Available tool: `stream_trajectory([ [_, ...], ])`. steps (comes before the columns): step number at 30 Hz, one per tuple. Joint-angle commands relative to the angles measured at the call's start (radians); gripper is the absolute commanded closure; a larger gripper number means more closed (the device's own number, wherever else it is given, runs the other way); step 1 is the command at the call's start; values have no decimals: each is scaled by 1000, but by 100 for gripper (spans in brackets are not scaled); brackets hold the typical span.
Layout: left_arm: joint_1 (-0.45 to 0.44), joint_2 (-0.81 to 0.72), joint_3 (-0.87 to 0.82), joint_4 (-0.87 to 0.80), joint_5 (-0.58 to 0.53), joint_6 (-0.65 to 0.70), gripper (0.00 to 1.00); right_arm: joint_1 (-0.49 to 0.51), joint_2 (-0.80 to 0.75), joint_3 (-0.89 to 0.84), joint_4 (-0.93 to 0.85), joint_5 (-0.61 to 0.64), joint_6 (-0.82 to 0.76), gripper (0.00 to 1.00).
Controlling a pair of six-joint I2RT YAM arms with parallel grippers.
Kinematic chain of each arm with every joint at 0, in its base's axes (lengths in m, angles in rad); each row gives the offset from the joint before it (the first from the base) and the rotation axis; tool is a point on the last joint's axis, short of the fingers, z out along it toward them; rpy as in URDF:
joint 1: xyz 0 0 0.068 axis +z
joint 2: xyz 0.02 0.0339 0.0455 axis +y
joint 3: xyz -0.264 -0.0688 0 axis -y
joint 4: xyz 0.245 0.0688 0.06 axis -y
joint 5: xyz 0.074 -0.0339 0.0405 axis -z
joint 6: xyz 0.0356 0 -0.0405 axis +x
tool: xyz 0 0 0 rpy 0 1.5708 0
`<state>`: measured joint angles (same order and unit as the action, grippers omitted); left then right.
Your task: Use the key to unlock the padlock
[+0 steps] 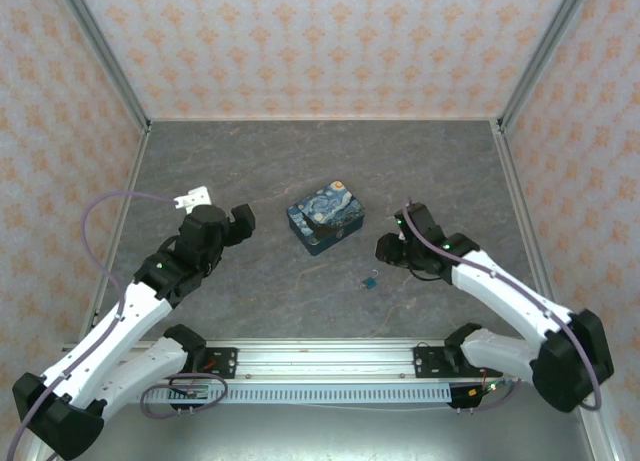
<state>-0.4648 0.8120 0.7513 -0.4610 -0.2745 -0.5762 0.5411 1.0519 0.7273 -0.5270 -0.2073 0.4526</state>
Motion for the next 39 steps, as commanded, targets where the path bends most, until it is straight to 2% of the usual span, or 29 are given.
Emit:
stream_trajectory([
  [1, -4, -20, 38, 3, -151, 91, 4, -26, -95, 21, -22, 188, -96, 58],
  [6, -2, -25, 50, 156, -249, 283, 3, -102, -209, 13, 50, 311, -254, 40],
  [10, 2, -21, 41, 241, -307, 383, 1, -141, -259, -23, 145, 385, -356, 22],
  [15, 46, 7, -28, 341, -272, 440, 0, -205, -287, -156, 364, 507, -402, 0],
  [23, 91, 82, -195, 522, -299, 484, 0, -347, -239, -385, 755, 459, -434, 1],
  [27, 131, 128, -254, 582, -302, 437, 0, -394, -130, -432, 885, 410, -411, 1],
  [31, 159, 207, -279, 645, -265, 441, 0, -416, 7, -488, 1100, 383, -416, 1],
  [32, 161, 226, -258, 621, -256, 444, 0, -420, 27, -488, 1128, 376, -415, 1],
  [36, 166, 286, -251, 703, -251, 507, 0, -435, 126, -484, 1292, 308, -460, 1],
  [39, 173, 340, -266, 779, -248, 548, 0, -440, 207, -445, 1296, 282, -526, 1],
])
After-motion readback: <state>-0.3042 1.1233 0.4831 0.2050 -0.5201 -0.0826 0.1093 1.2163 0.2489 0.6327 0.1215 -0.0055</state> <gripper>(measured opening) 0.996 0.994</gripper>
